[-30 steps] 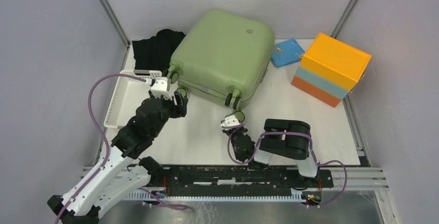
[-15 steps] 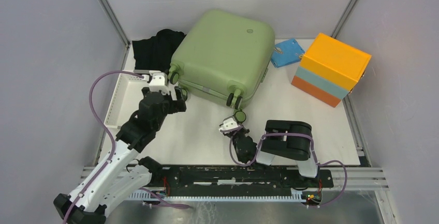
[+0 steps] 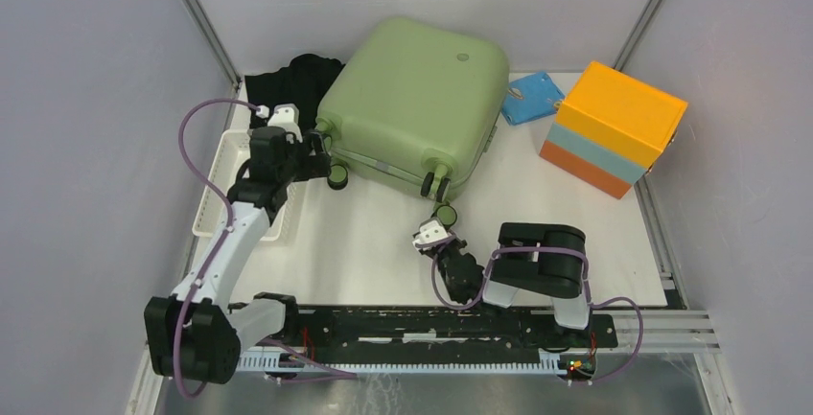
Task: Open, take out, and arrange the luggage
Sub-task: Unzip the luggage at the center of the board.
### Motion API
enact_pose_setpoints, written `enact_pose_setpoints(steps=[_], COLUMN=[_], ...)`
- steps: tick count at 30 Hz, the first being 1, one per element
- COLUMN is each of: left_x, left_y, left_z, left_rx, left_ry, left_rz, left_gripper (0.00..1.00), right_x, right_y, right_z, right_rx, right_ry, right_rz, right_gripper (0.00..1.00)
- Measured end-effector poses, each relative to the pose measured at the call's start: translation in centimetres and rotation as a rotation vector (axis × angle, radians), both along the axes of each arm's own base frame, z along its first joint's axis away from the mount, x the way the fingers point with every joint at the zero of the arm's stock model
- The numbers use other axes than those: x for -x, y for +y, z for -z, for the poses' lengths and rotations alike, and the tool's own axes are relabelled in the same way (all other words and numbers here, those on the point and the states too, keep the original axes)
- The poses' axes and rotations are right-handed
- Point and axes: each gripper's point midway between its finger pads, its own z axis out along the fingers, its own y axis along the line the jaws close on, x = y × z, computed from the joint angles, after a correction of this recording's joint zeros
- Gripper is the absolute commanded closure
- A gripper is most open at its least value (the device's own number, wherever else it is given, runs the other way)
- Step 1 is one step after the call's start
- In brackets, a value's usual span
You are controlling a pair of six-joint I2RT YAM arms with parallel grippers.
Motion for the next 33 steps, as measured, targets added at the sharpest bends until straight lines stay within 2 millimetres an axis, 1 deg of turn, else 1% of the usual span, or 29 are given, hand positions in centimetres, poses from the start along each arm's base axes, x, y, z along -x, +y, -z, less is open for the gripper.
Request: enact_pose_setpoints(steps=[3,6,11,14,17,19,20,21,25,28,31,33], left_x=[-0.9,-1.9,-2.9,-3.7,-4.3,-4.8,-4.9,-5.0,-5.1,-5.1,-5.3,-5.4], left_y=[-0.1,-0.3,-0.7,-0.8,-0.8,-0.9,-0.9,-0.9,-1.4,-1.5,-1.6,-1.6], left_z=[0.8,0.5,-0.4,-0.5,0.1,0.7,0.8,0.9,1.1,0.3,0.6,0.4], left_rx=[0.005,0.003,0.004,-0.007,-0.007,0.0,0.004,0.008,0.031,0.065,0.084,0.087], left_ry=[0.035,0.028,0.001,-0.003,0.018,0.037,0.041,0.047,0.065,0.053,0.059,0.051], left_rz=[0.045,0.088,0.132,0.16,0.181,0.191,0.195,0.205,0.253,0.3,0.314,0.318], left_gripper=[0.04,0.05,0.06,0.1,0.17,0.26,0.28,0.32,0.56,0.63,0.68,0.71], right_x=[-0.1,-0.2,-0.2,-0.2,-0.2,-0.2,-0.2,-0.2,-0.1,0.1,0.5,0.5], right_y=[-0.1,0.0,-0.1,-0.1,-0.1,-0.1,-0.1,-0.1,-0.2,-0.7,-1.8,-2.9], right_z=[0.0,0.0,0.0,0.0,0.0,0.0,0.1,0.1,0.1,0.2,0.5,0.8], right_rx=[-0.011,-0.018,-0.031,-0.033,-0.033,-0.033,-0.032,-0.031,-0.029,-0.026,-0.02,-0.009], right_ry=[0.005,0.008,0.013,0.014,0.014,0.014,0.015,0.015,0.017,0.024,0.036,0.044], right_rz=[-0.005,-0.011,-0.014,-0.016,-0.018,-0.02,-0.021,-0.022,-0.03,-0.036,-0.034,-0.022], right_gripper=[1.0,1.0,1.0,1.0,1.0,1.0,1.0,1.0,1.0,1.0,1.0,1.0])
